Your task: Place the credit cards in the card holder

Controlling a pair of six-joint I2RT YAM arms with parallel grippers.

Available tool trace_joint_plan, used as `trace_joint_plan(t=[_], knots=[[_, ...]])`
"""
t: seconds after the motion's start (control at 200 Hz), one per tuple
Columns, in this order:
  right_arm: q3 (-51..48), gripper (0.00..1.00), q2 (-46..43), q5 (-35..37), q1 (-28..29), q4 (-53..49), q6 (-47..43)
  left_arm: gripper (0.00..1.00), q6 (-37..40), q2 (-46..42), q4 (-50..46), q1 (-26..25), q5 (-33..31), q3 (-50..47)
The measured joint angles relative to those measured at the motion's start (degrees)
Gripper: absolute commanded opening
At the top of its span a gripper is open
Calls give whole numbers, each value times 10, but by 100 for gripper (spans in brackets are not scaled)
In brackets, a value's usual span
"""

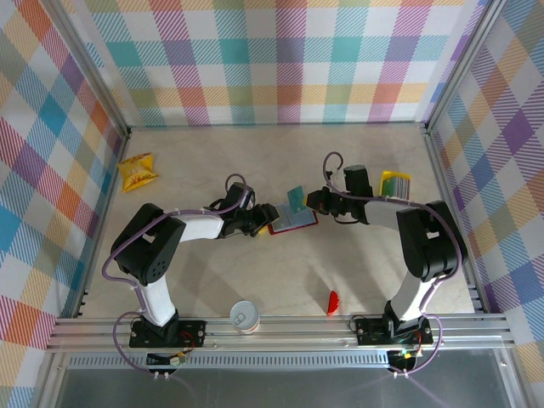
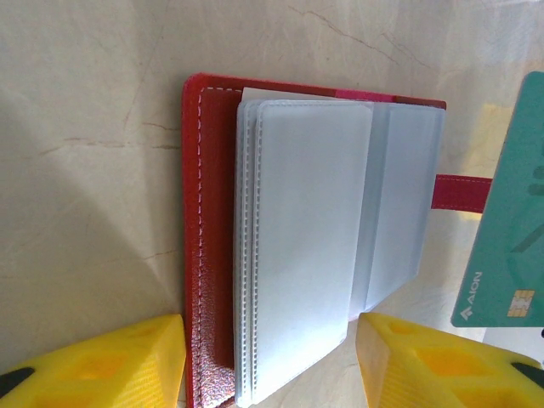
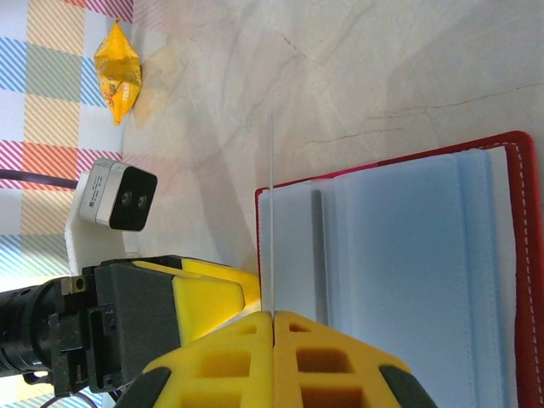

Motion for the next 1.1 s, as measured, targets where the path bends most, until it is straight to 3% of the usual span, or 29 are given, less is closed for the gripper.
trace_joint_plan(t=[1.1], knots=[[4, 0, 68, -7, 16, -22, -35, 56, 0, -2, -1, 0, 4, 0]])
